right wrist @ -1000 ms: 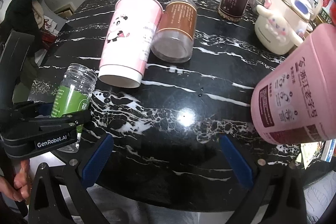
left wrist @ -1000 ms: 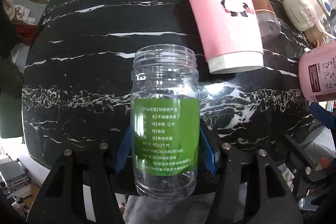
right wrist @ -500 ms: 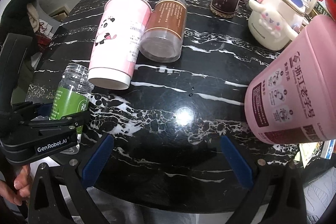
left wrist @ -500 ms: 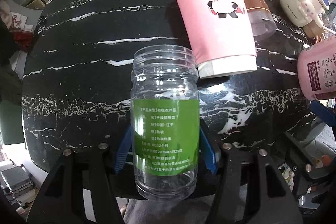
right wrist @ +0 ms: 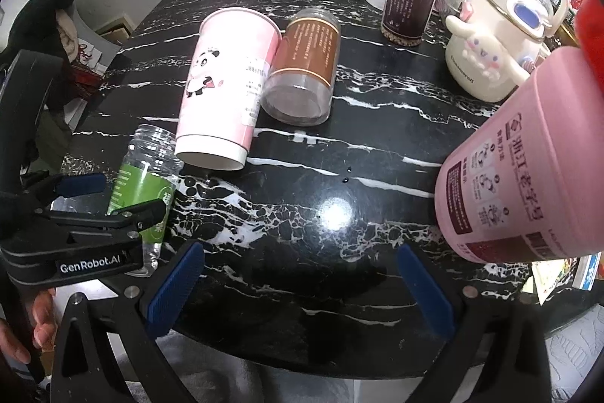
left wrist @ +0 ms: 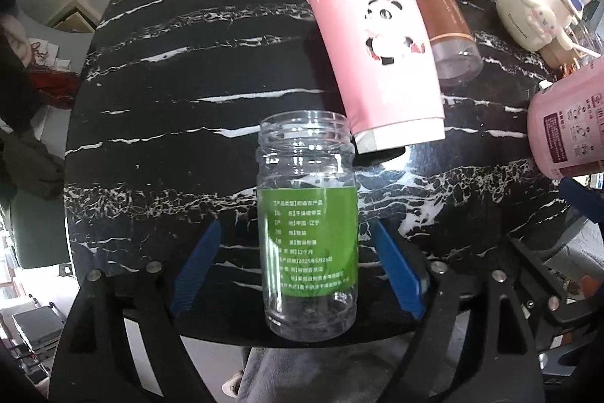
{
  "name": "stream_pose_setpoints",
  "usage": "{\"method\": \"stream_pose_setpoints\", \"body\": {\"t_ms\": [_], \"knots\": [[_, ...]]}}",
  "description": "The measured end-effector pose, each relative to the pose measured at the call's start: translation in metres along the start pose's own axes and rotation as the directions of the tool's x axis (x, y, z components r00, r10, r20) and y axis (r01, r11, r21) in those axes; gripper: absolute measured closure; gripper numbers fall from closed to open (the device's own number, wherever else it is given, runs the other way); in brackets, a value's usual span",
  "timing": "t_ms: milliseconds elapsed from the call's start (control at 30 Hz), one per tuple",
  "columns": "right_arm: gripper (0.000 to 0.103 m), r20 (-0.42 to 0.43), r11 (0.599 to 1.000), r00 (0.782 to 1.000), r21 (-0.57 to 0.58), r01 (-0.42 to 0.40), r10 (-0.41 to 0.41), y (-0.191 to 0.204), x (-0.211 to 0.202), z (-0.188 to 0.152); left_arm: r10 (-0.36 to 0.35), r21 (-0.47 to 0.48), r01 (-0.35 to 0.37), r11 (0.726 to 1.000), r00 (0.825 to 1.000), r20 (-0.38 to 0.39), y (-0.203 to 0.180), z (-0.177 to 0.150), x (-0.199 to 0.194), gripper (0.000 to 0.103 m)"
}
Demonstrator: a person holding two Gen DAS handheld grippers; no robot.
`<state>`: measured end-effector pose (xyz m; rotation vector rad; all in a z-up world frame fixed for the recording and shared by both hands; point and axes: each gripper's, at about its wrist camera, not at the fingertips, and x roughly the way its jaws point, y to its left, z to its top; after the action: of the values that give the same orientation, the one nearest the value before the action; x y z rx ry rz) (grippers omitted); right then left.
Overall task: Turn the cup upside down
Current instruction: 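Close the right tool on the jar while the left tool opens and releases it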
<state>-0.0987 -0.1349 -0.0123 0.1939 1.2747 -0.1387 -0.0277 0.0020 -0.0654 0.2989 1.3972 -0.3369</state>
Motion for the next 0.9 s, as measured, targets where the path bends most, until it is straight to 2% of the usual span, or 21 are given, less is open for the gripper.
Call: {"method": "stream_pose_setpoints", "body": {"t_ms": [167,367,900], "knots": [[0.001,0.014,1.0,1.0,0.009,0.003,-0.003,0.006,-0.01,0.002,-0.006,0.0,0.006,1.0,1.0,0.026,0.013,0.0,-0.024,0.021],[0.001,0.03,0.999,1.0,0.054,0.006,-0.007,0.023,-0.019,0.007,0.021,0.021,-0.023,1.0,0.998,0.056,0.039,-0.005,-0.052,0.021],[0.001,0.017,0.996,0.999,0.08,-0.029,0.027,0.102,0.009,0.029,0.067,0.0,-0.067,0.998,0.997,0.03,0.119,-0.016,-0.033,0.021]]}}
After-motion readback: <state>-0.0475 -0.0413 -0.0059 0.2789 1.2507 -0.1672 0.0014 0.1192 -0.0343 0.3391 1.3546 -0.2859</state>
